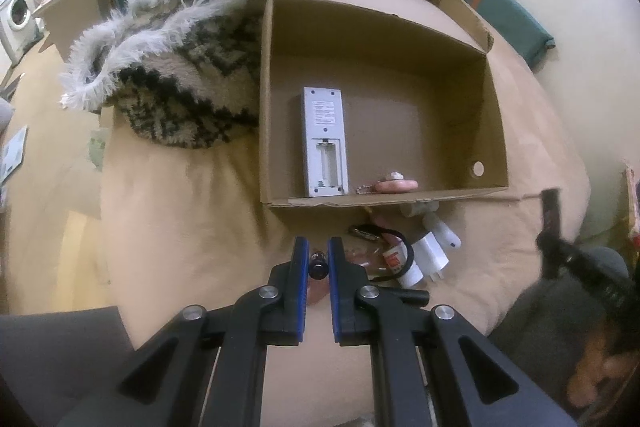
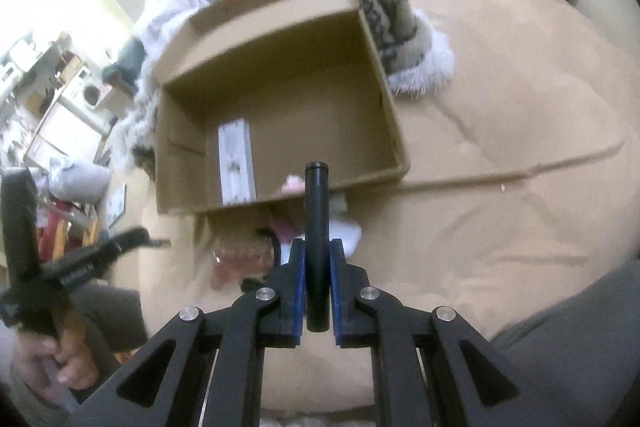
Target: Organize rigid objects
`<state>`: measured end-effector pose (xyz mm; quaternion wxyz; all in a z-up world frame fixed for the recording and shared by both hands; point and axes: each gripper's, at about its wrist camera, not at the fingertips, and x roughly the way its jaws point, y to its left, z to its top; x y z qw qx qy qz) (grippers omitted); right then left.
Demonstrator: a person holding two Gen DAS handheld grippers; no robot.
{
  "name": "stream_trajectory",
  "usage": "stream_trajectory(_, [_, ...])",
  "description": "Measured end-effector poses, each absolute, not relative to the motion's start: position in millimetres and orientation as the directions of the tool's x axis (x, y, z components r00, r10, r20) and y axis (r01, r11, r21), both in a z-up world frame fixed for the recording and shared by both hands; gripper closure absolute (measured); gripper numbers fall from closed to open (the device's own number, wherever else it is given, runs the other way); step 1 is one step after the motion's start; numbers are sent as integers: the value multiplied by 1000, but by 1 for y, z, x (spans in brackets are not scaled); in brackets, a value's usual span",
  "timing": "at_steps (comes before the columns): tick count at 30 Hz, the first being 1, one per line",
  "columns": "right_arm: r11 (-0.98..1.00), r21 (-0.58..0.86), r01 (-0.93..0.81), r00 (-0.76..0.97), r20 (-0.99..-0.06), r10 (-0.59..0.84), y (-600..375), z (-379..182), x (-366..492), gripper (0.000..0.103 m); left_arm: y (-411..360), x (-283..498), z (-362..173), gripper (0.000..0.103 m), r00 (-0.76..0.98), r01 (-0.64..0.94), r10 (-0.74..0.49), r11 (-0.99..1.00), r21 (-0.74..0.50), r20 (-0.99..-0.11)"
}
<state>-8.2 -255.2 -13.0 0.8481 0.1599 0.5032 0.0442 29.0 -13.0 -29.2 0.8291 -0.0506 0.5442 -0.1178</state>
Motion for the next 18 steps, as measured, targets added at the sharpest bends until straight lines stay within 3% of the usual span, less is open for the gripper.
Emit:
stream_trajectory(11, [936, 343, 75, 484, -834, 267, -258, -19, 16, 92, -11, 32, -28, 94, 397, 113, -200, 979, -168, -896])
stream_trajectory(18, [940, 340, 34, 494, -823, 280, -255, -10, 43, 92, -21, 43, 3, 94, 447, 122, -183, 982, -144, -875])
